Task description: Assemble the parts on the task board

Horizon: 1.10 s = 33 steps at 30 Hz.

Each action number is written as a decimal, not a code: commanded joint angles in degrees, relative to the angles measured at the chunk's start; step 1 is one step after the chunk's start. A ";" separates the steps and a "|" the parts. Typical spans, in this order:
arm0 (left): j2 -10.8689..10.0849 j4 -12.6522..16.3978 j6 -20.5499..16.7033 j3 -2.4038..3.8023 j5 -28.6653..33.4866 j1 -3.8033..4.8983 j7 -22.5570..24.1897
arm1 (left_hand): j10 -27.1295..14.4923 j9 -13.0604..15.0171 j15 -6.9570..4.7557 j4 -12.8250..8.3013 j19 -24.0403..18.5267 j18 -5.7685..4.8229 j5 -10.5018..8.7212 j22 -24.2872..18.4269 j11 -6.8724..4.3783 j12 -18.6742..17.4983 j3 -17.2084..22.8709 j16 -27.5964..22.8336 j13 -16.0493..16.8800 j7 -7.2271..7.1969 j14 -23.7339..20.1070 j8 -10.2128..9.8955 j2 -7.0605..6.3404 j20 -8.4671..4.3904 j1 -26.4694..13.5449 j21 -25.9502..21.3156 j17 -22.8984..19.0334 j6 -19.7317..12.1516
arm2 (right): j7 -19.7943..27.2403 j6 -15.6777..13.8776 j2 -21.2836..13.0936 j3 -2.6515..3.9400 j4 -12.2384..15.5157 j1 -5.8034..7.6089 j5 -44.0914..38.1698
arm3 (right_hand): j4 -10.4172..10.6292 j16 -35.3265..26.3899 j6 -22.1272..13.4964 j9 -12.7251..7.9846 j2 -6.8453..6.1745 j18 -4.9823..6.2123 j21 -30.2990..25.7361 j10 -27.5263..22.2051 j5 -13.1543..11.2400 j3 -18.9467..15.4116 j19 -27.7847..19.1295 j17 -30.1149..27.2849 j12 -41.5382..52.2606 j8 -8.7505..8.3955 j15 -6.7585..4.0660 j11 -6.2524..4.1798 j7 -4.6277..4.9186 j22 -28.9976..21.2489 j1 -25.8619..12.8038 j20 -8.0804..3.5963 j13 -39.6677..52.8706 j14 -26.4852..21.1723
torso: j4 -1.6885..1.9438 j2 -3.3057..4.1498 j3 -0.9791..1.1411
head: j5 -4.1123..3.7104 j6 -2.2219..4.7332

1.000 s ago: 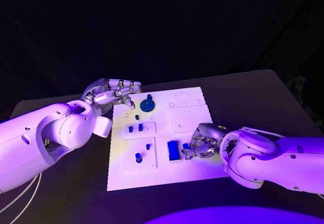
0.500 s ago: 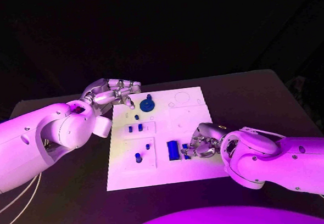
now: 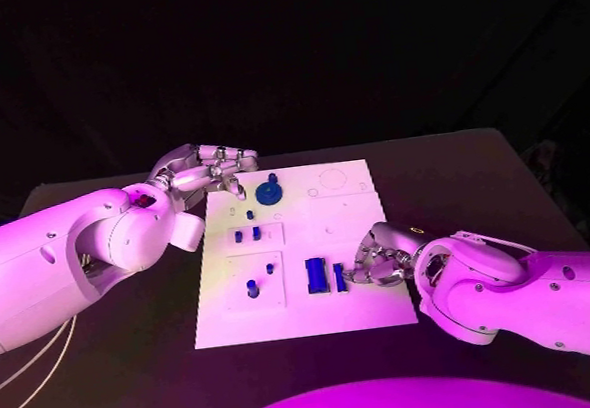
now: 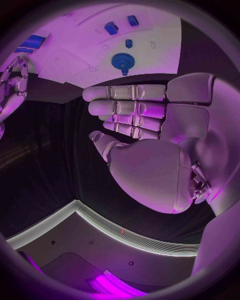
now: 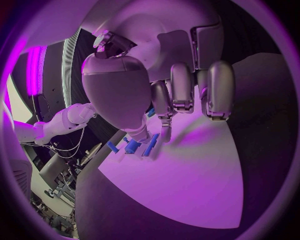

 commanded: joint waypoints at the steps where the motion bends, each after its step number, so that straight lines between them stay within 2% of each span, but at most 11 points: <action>1: 0.27 -0.34 0.22 0.00 0.17 0.02 1.38 | -0.44 -0.09 0.17 0.13 0.16 0.72 0.00 0.05 0.05 0.28 -0.35 0.29 0.02 0.07 -0.39 0.24 0.48 0.01 -0.10 0.19 -0.10 -0.46 | 15.99 -4.39 -0.78 0.05 -0.70 0.89 9.83 | -0.37 -2.89 -2.07 -0.74 0.51 1.28 -7.00 -2.82 -1.09 -0.35 -1.22 7.20 -4.42 -1.51 0.75 0.75 1.11 9.76 2.18 0.26 2.18 3.90 | -0.16 -0.44 -0.09 | -0.09 0.43; 4: 0.65 -1.08 -1.11 -0.26 1.27 -0.11 2.62 | -0.19 -0.02 0.15 0.26 -0.07 0.71 0.00 0.01 -0.09 0.62 -0.55 0.21 0.09 -0.15 -0.60 0.52 0.48 0.05 -0.22 0.04 -0.20 -0.18 | 27.96 -4.03 -1.15 0.05 -2.99 2.55 22.83 | -1.36 -8.05 -3.79 -1.53 1.55 3.22 -19.16 -7.49 -4.32 -0.34 -5.80 0.86 -12.01 -3.07 1.55 1.75 2.17 6.57 5.34 1.08 -2.60 1.89 | -0.34 -1.04 -0.15 | -0.02 0.88; 7: 1.43 -2.30 -2.93 -0.48 3.60 -0.50 4.17 | 0.25 0.08 0.27 0.46 -3.20 0.63 0.04 -0.96 -0.25 1.39 -0.95 -1.59 0.12 -0.46 -2.99 1.19 0.55 0.32 -0.10 -2.26 -1.21 0.28 | 36.82 -1.62 -0.77 0.05 -6.80 4.36 36.44 | -2.25 -25.69 -6.43 -2.36 2.62 7.19 -47.20 -20.92 -8.79 -0.45 -17.48 -17.58 -34.27 -4.99 3.08 3.53 3.92 -2.31 8.26 2.55 -17.52 -5.46 | -0.31 -1.91 -0.27 | -0.31 1.80; 9: 1.93 -3.15 -3.71 -0.55 5.01 -0.96 5.38 | 0.71 0.16 0.61 0.49 -6.21 0.53 0.08 -2.24 -0.21 1.77 -0.84 -4.88 0.00 -0.77 -5.97 1.71 0.83 0.76 0.38 -4.93 -2.97 0.73 | 40.63 0.10 -0.10 0.05 -9.76 5.39 43.02 | -2.75 -40.77 -8.49 -3.28 3.67 7.44 -53.57 -24.42 -13.80 0.16 -20.94 -31.26 -39.41 -6.44 4.17 4.53 5.01 -5.71 10.20 3.61 -21.64 -12.08 | -0.28 -2.52 -0.38 | -0.35 2.49; 11: 2.39 -4.02 -4.10 -0.59 6.70 -1.50 7.09 | 0.49 0.16 1.52 1.02 -10.40 -0.06 0.08 -4.38 0.07 1.19 -1.08 -9.77 -0.63 -0.76 -9.20 2.05 0.67 1.91 0.09 -9.11 -5.52 0.92 | 43.90 2.17 0.89 0.06 -13.25 6.44 49.86 | -2.32 -48.56 -8.88 -4.21 4.33 7.35 -57.64 -26.52 -19.22 -0.26 -23.35 -35.81 -44.02 -7.06 5.42 5.56 5.72 -9.17 10.47 4.86 -26.31 -15.18 | -0.39 -3.25 -0.56 | -0.28 3.87; 12: 2.58 -4.38 -4.17 -0.60 7.48 -1.74 7.78 | 0.62 0.08 1.95 1.35 -12.81 -0.42 0.02 -6.12 0.35 0.57 -1.38 -12.98 -1.21 -0.68 -10.13 2.09 0.46 2.88 -0.04 -12.19 -7.18 0.74 | 45.06 2.88 1.36 0.07 -14.63 6.76 52.30 | -2.16 -52.52 -8.94 -4.86 4.54 7.33 -60.03 -27.67 -20.72 -0.57 -24.85 -37.77 -46.78 -7.40 6.23 6.16 6.22 -11.28 10.65 5.54 -29.19 -16.80 | -0.46 -3.50 -0.64 | -0.21 4.90; 15: 3.34 -5.88 -4.40 -0.62 10.12 -2.36 9.96 | 1.37 -0.49 3.03 2.26 -16.93 -0.72 -0.15 -12.02 1.29 -2.43 -3.45 -23.13 -3.31 -0.59 -11.04 1.37 -0.28 6.08 -0.21 -21.29 -11.50 -0.40 | 48.77 5.19 3.49 0.21 -19.55 7.53 58.75 | -2.99 -63.12 -8.44 -7.89 5.10 7.37 -66.51 -27.90 -21.11 -0.68 -28.66 -43.95 -53.89 -9.02 8.27 7.53 7.02 -17.80 12.66 7.87 -38.61 -19.97 | -0.61 -4.28 -0.80 | -0.09 6.31; 18: 4.39 -7.84 -5.21 -0.64 12.58 -2.87 11.66 | 0.56 -1.89 6.80 3.47 -18.01 0.81 0.17 -20.86 2.92 -8.81 -10.40 -37.95 -6.67 -1.63 -11.53 -0.97 2.08 9.61 -0.28 -33.00 -16.35 -2.45 | 52.24 6.77 6.28 0.41 -24.77 7.95 63.10 | -3.49 -72.20 -8.01 -11.30 5.73 7.33 -71.03 -28.27 -21.15 -1.20 -31.92 -49.70 -58.87 -10.97 10.54 8.96 7.91 -22.78 13.12 9.83 -46.50 -24.47 | -0.96 -5.13 -0.89 | 0.39 8.16; 22: 6.21 -10.47 -7.24 -0.64 14.79 -3.42 12.99 | -3.77 -2.00 8.45 3.88 -19.93 -1.41 0.09 -23.97 4.95 -12.91 -14.95 -44.31 -7.42 -2.76 -16.21 -2.12 2.54 9.72 -0.95 -37.34 -19.48 -5.98 | 55.50 7.36 9.35 0.68 -30.04 8.16 65.60 | -4.55 -79.73 -8.35 -16.28 6.84 7.94 -71.78 -27.79 -21.16 -2.43 -37.76 -56.37 -62.97 -11.56 12.42 10.02 8.29 -31.86 12.70 12.72 -55.01 -27.12 | -1.04 -6.10 -0.77 | 0.79 9.27; 28: 8.78 -13.29 -10.50 -0.62 15.91 -4.41 13.46 | -10.94 -2.33 9.68 4.64 -23.35 -3.16 0.21 -27.39 5.20 -15.18 -19.52 -46.16 -7.64 -2.93 -22.86 -2.58 3.78 9.66 -0.86 -39.18 -23.15 -14.14 | 58.20 7.76 12.43 0.89 -35.60 8.13 67.36 | -6.78 -84.04 -11.04 -23.74 8.50 8.04 -71.77 -28.18 -21.80 -4.93 -41.94 -64.77 -69.13 -11.61 14.31 12.02 7.85 -43.33 10.84 14.52 -64.44 -29.04 | -0.80 -7.19 -0.36 | 1.39 10.65; 33: 9.89 -14.26 -11.86 -0.60 16.08 -5.07 13.75 | -8.52 -2.06 9.75 4.48 -22.86 -3.08 0.19 -27.91 5.92 -14.85 -19.57 -45.96 -7.43 -2.07 -21.23 -2.16 4.47 9.65 -0.18 -39.09 -23.03 -11.68 | 59.11 7.57 13.15 0.95 -37.18 8.06 67.71 | -9.54 -83.99 -10.84 -28.90 10.08 7.92 -71.66 -26.57 -21.64 -6.67 -41.31 -69.94 -70.81 -11.64 14.07 12.19 8.01 -50.75 9.54 14.69 -69.70 -27.69 | -0.80 -7.46 -0.06 | 1.94 10.81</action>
